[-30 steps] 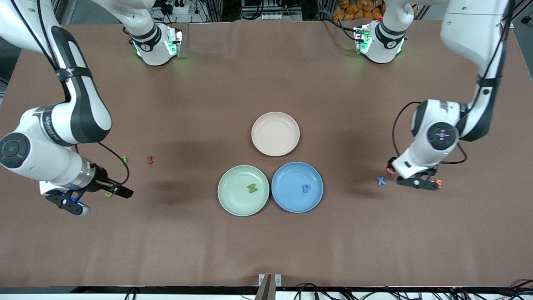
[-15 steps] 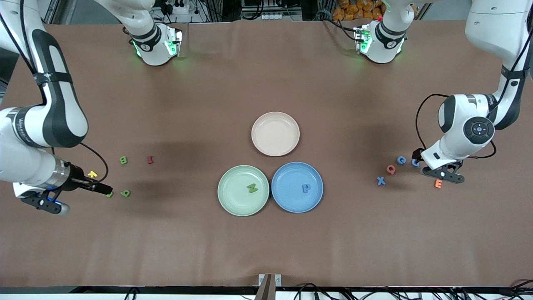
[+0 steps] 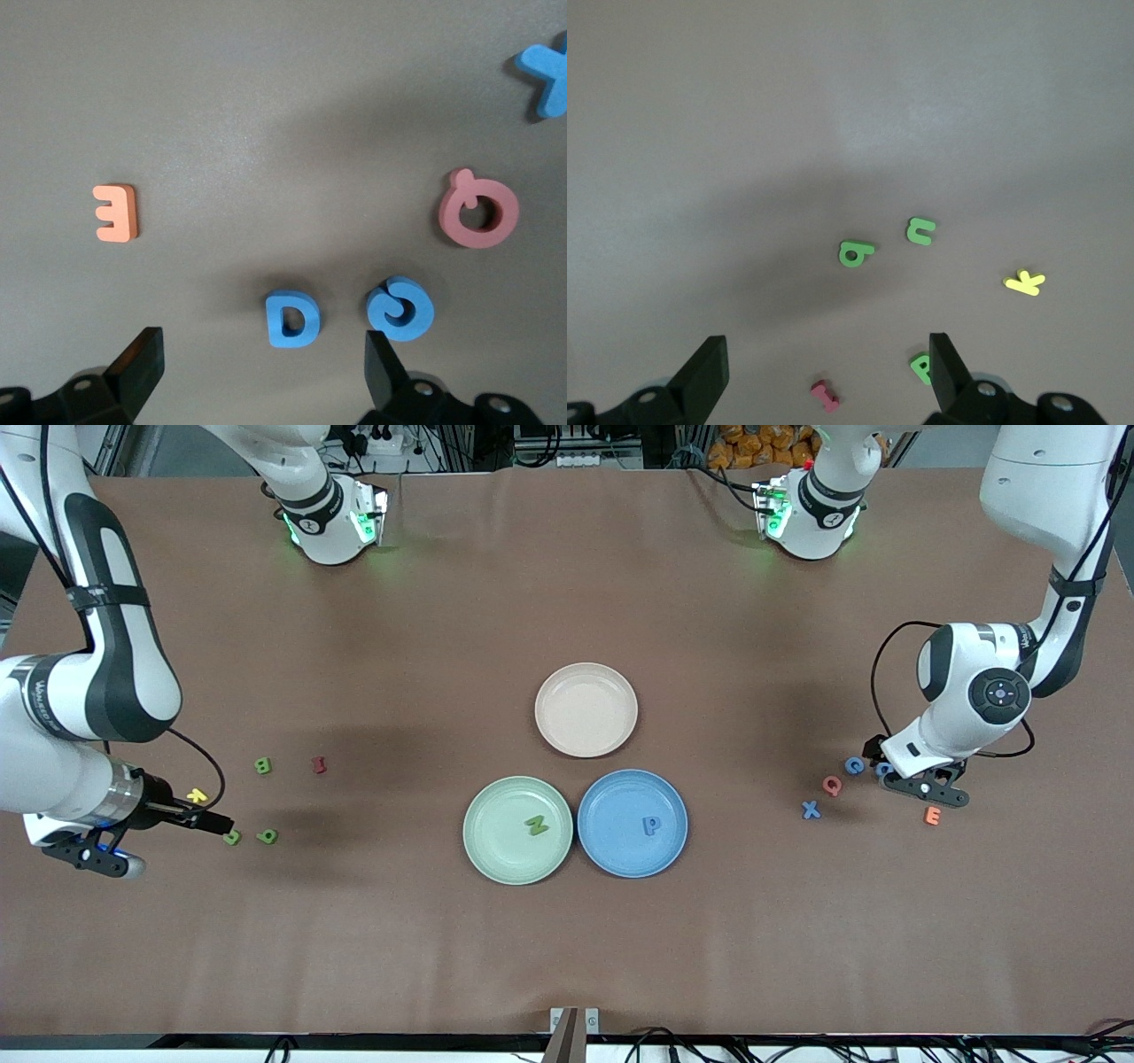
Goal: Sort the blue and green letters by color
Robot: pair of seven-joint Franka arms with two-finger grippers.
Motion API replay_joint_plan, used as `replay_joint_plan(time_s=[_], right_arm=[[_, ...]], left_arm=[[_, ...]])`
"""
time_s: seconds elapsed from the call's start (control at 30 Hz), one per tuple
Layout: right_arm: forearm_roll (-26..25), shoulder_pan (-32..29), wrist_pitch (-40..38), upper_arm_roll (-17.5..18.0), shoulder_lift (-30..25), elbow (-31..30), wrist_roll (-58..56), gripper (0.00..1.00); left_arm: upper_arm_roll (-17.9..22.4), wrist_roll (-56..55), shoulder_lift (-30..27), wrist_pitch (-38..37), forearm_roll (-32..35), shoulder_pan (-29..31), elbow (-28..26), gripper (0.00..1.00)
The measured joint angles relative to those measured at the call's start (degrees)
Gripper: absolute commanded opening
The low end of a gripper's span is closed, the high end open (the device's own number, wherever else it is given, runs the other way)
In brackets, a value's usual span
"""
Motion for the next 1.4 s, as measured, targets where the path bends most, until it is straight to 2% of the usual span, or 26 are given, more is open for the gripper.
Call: replay_joint_plan(time_s=[0.23, 0.7, 1.17, 1.27, 1.4], right_arm=[[-0.05, -0.23, 0.62, -0.23, 2.06, -0.01, -3.56, 1.00], [-2.38, -0.74, 8.11, -0.44, 8.50, 0.06, -6.21, 1.00], [-4.68, 1.40, 8.95, -0.25, 9.25, 0.05, -5.04, 1.00], [-5.18, 1.98, 9.75, -0.25, 9.42, -0.21, -4.53, 1.00], [-5.79, 2.12, 12.79, -0.33, 9.69, -1.74, -4.24, 1.00]], left_arm=[[0.00, 0.00, 1.20, 1.13, -0.87, 0.11, -0.10, 1.00], [0.00, 0.00, 3.14, 2.72, -1.03, 1.15, -0.11, 1.00], [-0.13, 0.00, 3.44, 2.90, -1.97, 1.16, -0.10, 1.00], [-0.28, 0.00, 3.56, 2.91, -2.53, 1.16, -0.10, 0.88], [-0.44, 0.00, 3.61, 2.94, -3.15, 1.16, -0.08, 0.59]])
